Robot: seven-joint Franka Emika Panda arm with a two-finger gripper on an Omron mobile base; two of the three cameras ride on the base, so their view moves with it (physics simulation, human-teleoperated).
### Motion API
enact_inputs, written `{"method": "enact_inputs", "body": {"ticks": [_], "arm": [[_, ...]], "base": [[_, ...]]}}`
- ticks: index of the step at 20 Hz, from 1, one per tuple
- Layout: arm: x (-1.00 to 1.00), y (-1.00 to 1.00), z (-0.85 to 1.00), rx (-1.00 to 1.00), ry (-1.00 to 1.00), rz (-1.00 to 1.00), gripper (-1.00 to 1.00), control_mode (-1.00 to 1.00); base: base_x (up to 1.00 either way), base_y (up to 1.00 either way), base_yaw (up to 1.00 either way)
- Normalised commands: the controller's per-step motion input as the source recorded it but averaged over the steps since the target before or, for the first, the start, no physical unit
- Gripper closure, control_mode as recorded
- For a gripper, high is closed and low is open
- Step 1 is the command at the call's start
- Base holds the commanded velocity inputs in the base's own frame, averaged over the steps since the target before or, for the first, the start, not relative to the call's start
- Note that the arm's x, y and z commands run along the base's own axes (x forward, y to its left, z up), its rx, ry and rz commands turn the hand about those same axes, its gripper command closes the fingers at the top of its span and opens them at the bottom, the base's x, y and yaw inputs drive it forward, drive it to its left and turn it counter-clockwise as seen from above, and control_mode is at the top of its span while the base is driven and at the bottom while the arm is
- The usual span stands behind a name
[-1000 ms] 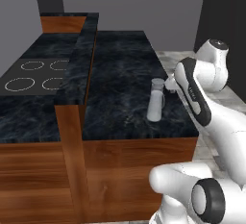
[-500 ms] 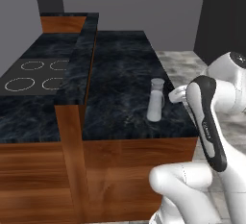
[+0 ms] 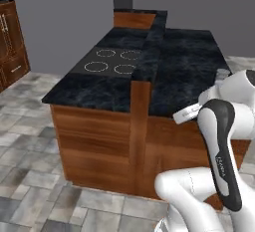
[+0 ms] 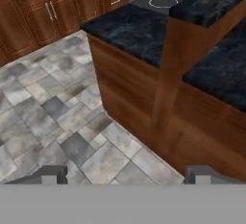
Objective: Place the pitcher and cup on the dining counter for serving.
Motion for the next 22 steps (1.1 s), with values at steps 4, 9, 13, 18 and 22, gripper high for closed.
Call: {"method": "enact_inputs", "body": {"ticks": [4,9,13,18,22], "arm": [[0.0,0.0,0.0,0.0,0.0,0.0,-1.0,1.0],[0.0,0.0,0.0,0.0,0.0,0.0,-1.0,1.0],[0.0,0.0,0.0,0.0,0.0,0.0,-1.0,1.0],[0.0,0.0,0.0,0.0,0.0,0.0,-1.0,1.0],[0.0,0.0,0.0,0.0,0.0,0.0,-1.0,1.0]], "base": [[-0.25,1.0,0.7],[0.0,1.0,0.65],[0.74,0.75,0.52],[1.0,0.27,0.34],[1.0,0.02,0.17]]}}
